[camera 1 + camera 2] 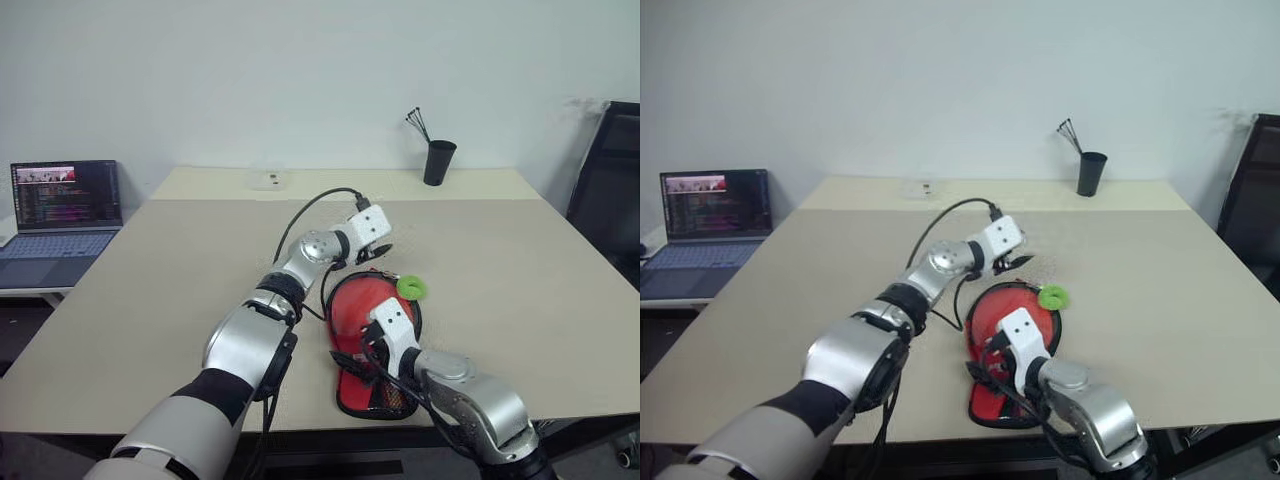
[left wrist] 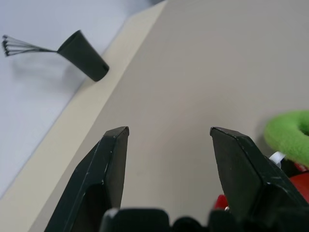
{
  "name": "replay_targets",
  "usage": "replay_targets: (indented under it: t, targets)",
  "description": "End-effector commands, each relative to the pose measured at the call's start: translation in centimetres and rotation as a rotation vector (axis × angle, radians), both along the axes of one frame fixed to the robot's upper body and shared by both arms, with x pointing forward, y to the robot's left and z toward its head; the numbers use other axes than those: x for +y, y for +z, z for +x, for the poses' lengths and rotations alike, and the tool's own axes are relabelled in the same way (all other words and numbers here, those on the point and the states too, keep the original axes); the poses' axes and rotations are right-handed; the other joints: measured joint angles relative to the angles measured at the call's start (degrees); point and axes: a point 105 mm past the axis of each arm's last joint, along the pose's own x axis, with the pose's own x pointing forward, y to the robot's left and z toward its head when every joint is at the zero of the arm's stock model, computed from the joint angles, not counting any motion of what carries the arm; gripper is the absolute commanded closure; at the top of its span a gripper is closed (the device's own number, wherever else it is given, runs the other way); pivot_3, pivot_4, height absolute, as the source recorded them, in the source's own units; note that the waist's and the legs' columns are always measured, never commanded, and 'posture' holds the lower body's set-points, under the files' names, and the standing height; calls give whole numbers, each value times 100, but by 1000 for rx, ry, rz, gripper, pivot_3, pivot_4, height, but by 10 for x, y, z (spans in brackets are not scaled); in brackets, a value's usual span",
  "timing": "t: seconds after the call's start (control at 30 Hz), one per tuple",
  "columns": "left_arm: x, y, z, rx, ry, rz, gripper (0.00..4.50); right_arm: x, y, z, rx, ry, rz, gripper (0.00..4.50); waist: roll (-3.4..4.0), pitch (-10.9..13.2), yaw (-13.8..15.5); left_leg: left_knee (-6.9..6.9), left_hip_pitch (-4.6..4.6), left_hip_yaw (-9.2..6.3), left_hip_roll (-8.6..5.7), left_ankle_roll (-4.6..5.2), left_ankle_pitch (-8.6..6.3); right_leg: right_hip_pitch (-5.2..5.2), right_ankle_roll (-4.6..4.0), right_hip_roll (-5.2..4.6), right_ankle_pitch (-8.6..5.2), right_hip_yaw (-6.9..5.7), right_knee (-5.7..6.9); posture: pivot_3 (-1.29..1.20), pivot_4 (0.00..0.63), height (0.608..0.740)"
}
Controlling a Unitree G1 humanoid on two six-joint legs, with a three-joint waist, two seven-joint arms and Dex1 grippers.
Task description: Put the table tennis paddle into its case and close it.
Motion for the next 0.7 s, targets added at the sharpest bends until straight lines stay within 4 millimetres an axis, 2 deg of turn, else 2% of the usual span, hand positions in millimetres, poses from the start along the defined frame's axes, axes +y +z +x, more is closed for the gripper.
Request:
replay_targets:
  t: [0.03, 0.23, 0.33, 0.4, 0.53, 0.7]
  targets:
    - [10, 20, -12, -7, -138, -130, 1585, -15, 20, -6, -25, 40, 18, 0, 1, 1, -1, 0, -4, 0, 1, 0, 0, -2, 0, 0, 0, 0, -1, 0, 150, 740]
    - [49, -14, -35, 183, -283, -160, 1585, -43, 57, -11, -87, 102, 42, 0, 4, 3, -23, 0, -11, -5, 3, 0, 0, -9, -2, 3, 0, -2, 0, 0, 150, 740]
    - [62, -28, -40, 238, -265, -178, 1585, -58, 76, 0, -140, 67, 52, 0, 5, 4, -32, 1, -6, -4, 6, 0, 0, -8, -2, 5, 0, 1, 5, 0, 150, 740]
    - [66, -38, -42, 261, -248, -165, 1585, -69, 83, 15, -178, 7, 44, 0, 4, 4, -21, 2, -3, -4, 6, 1, 0, -7, -2, 5, 0, 2, 8, 0, 150, 740]
    - [67, -52, -49, 304, -243, -166, 1585, -76, 83, 46, -236, -101, 14, 0, 4, 4, -13, 2, -7, -5, 4, 1, 0, -7, -2, 5, 0, 3, 6, 0, 150, 740]
    - [70, -60, -52, 331, -223, -167, 1585, -64, 69, 74, -270, -157, -6, 0, 5, 4, -19, 1, -10, -2, 5, 2, 0, -11, -2, 5, 1, 7, 7, 0, 150, 740]
